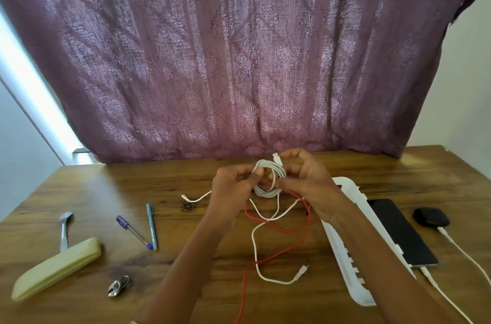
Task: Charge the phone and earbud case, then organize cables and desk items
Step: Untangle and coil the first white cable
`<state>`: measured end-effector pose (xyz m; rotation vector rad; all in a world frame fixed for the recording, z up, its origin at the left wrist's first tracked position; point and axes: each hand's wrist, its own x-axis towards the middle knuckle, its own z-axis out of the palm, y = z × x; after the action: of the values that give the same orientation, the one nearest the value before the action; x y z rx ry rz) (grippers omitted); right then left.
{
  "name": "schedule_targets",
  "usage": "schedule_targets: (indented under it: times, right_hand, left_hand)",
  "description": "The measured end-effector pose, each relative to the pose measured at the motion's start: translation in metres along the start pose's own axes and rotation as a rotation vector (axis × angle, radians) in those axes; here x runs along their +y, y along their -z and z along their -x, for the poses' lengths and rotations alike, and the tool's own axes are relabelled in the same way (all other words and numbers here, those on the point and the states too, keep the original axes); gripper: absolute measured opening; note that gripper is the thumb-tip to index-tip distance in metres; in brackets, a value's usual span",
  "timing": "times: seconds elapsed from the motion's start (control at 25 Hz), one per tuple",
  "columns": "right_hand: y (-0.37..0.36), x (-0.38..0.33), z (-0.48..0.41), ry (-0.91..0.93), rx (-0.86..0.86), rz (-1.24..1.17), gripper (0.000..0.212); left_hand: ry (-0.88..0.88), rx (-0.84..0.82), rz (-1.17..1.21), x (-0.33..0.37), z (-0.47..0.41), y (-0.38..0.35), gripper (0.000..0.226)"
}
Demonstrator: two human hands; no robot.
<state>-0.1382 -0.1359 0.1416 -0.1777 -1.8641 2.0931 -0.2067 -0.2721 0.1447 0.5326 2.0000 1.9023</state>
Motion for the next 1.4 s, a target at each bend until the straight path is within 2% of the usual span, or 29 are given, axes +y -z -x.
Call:
schedule_targets:
  times: [0.12,0.24,0.28,0.36,0.48,0.56,0.68,0.8,0.88,0.96,1.04,1.2,1.32,1.4]
  right_hand:
    - [0.000,0.002,0.001,0.299,0.054,0.437,0.043]
    - [0.000,0.012,0.002,0.771,0.303,1.038,0.036]
    - [0.001,0.016,0.002,0.896,0.325,1.182,0.035]
    - [0.002,0.029,0.002,1.040,0.277,1.335,0.034]
    - [0.007,0.036,0.000,1.116,0.245,1.338,0.018]
    - [0.003,0.036,0.000,1.044,0.288,1.155,0.014]
    - [-0.006,0.029,0.004,0.744,0.329,0.715,0.007]
    - [-0.013,0.026,0.007,0.522,0.405,0.443,0.013]
    - [-0.015,0.022,0.004,0.321,0.451,0.149,0.015]
    - [-0.012,0.015,-0.004,0.054,0.430,-0.299,0.026]
    - [-0.005,0.010,-0.006,-0.152,0.368,-0.551,0.030]
    - [-0.005,0.010,-0.001,-0.354,0.223,-0.524,0.023]
    - [-0.007,0.004,0.000,-0.372,0.191,-0.501,0.023]
    - [-0.008,0.002,0.000,-0.365,0.193,-0.443,0.023]
  left_hand:
    - [0.015,0.033,0.062,-0.004,-0.001,0.001,0.013]
    - [0.031,0.032,0.156,-0.005,-0.002,0.001,0.016]
    - [0.027,0.016,0.180,-0.004,-0.002,0.000,0.018]
    - [0.004,-0.001,0.178,-0.002,-0.002,0.001,0.018]
    - [0.001,-0.013,0.154,-0.002,0.001,0.000,0.017]
    - [-0.003,0.003,0.118,-0.004,0.001,0.000,0.017]
    - [-0.022,0.014,0.051,-0.005,0.001,0.001,0.017]
    - [-0.100,0.054,-0.139,-0.004,0.001,0.000,0.017]
    - [-0.133,0.085,-0.240,-0.003,0.000,0.002,0.016]
    - [-0.117,0.086,-0.177,-0.003,-0.002,0.005,0.019]
    - [-0.049,0.079,-0.032,-0.005,-0.001,0.007,0.017]
    - [0.044,0.028,0.277,-0.008,0.004,0.005,0.019]
    - [0.075,0.015,0.234,-0.012,0.003,0.004,0.019]
    - [0.061,0.055,0.064,-0.018,0.000,0.005,0.025]
